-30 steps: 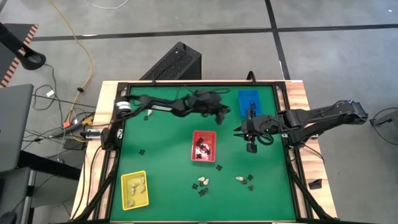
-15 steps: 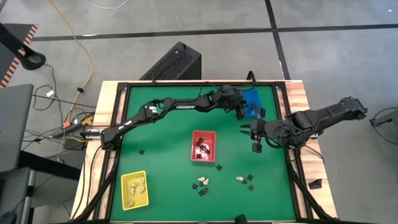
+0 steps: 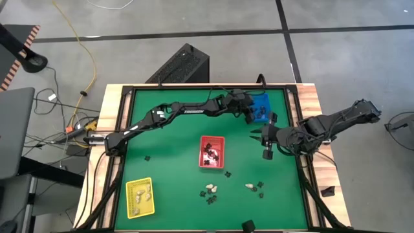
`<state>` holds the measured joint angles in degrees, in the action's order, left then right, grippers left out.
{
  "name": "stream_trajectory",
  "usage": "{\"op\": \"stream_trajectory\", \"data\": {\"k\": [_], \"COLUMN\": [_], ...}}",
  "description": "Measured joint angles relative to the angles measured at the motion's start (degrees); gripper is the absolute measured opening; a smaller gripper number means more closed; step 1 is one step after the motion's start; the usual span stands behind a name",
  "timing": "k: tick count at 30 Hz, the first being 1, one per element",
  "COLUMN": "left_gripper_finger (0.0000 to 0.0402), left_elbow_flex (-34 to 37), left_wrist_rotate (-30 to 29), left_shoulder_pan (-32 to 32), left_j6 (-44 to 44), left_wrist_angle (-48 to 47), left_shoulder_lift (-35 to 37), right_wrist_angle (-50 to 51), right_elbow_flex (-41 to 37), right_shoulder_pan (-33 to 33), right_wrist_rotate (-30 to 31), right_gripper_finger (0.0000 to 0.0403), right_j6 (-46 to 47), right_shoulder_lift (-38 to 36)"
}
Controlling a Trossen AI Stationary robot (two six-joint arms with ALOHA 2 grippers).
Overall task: Sort Halloween decoration
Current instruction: Put the white skull toy into the yellow bin
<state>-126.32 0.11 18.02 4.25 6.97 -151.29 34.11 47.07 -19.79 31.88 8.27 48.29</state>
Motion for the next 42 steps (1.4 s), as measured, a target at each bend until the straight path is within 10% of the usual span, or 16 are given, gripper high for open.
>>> {"op": "stream_trajectory", "data": {"k": [23,42], "left_gripper_finger": [0.0181,0.0181], "left_elbow_flex": [2.6,76.7], "left_wrist_rotate": [-25.8,-25.2], "left_shoulder_pan": [2.4,9.7], "left_j6": [-13.7,14.2], "left_wrist_angle": [-60.9,-47.3], "left_shoulder_lift": [31.2,88.7], "right_wrist_angle": [-0.2,-6.1], "right_elbow_flex": [0.0,0.0], "right_shoulder_pan": [0.1,3.1], "right_wrist_rotate": [-0.3,-7.9], "right_gripper_finger": [0.0111,0.0111], "right_j6": [1.1,-0.3], "right_shoulder_lift": [2.3,16.5]}}
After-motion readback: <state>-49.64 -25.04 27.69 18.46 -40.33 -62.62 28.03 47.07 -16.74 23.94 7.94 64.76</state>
